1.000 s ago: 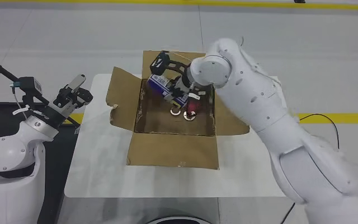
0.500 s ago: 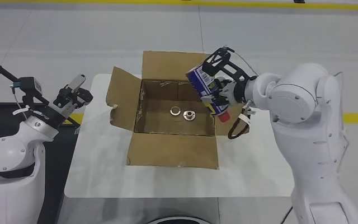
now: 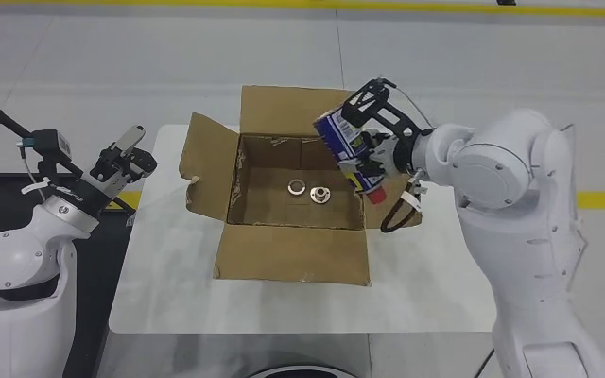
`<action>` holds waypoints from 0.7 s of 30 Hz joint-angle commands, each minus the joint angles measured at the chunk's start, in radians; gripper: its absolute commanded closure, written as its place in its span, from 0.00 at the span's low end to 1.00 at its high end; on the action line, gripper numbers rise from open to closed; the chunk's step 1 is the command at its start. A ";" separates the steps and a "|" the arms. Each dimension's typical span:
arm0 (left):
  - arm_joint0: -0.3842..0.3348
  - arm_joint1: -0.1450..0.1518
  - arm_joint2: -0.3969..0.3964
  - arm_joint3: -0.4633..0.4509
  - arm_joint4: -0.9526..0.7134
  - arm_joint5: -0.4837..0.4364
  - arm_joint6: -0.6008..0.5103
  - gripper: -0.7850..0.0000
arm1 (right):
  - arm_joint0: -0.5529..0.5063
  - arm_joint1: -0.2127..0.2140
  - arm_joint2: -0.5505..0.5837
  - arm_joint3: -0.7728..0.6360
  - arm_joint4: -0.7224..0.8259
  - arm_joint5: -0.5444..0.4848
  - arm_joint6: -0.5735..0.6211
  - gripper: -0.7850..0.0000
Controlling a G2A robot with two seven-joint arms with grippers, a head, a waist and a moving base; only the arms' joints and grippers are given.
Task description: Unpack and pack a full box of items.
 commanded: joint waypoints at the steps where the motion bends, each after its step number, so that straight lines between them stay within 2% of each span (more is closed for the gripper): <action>1: 0.000 0.000 0.000 0.000 0.000 0.000 0.000 0.00 | -0.001 0.007 0.044 0.016 -0.013 0.031 -0.011 1.00; 8: 0.000 0.000 0.000 0.000 0.000 0.000 0.000 0.00 | -0.054 0.046 0.257 0.073 -0.096 0.141 -0.006 1.00; 12: 0.000 0.000 0.000 0.000 0.000 0.000 0.000 0.00 | -0.087 0.068 0.355 0.166 -0.126 0.177 0.040 1.00; 16: 0.000 0.000 0.000 0.000 0.000 0.000 0.000 0.00 | -0.107 0.085 0.389 0.281 -0.165 0.190 0.063 1.00; 21: 0.000 0.000 0.000 0.000 0.000 0.000 0.000 0.00 | -0.115 0.100 0.357 0.433 -0.167 0.191 0.063 1.00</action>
